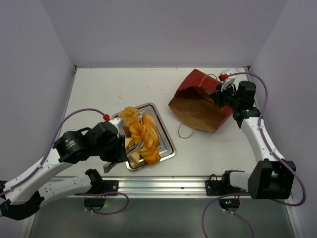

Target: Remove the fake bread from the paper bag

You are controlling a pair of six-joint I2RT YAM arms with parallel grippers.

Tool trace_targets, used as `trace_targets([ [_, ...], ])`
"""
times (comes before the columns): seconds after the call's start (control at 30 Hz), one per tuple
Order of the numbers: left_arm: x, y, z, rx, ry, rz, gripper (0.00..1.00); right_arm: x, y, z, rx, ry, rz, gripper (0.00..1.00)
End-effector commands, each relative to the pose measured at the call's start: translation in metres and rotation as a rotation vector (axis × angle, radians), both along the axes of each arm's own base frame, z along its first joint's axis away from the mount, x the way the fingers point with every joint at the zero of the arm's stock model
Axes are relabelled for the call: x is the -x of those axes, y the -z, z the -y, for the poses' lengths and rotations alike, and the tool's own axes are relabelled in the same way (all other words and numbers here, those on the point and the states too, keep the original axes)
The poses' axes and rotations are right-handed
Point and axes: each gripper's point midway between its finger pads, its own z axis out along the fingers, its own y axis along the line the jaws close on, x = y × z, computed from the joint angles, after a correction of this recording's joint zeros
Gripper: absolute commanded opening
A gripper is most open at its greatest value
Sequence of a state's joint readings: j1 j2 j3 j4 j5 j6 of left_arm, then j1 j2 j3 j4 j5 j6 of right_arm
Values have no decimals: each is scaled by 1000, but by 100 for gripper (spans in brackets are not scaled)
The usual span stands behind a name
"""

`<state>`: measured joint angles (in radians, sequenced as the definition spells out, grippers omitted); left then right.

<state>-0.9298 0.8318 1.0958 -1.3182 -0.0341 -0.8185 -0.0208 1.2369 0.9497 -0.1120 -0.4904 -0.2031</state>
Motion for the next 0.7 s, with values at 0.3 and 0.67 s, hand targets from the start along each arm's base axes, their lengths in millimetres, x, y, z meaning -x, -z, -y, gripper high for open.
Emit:
trace_targets([
  [0.3, 0, -41, 8, 132, -4, 58, 46, -1, -5, -1, -8, -11, 16, 0],
  [0.67, -1, -91, 49, 358, 112, 114, 41, -1, -6, -1, -8, -11, 18, 0],
])
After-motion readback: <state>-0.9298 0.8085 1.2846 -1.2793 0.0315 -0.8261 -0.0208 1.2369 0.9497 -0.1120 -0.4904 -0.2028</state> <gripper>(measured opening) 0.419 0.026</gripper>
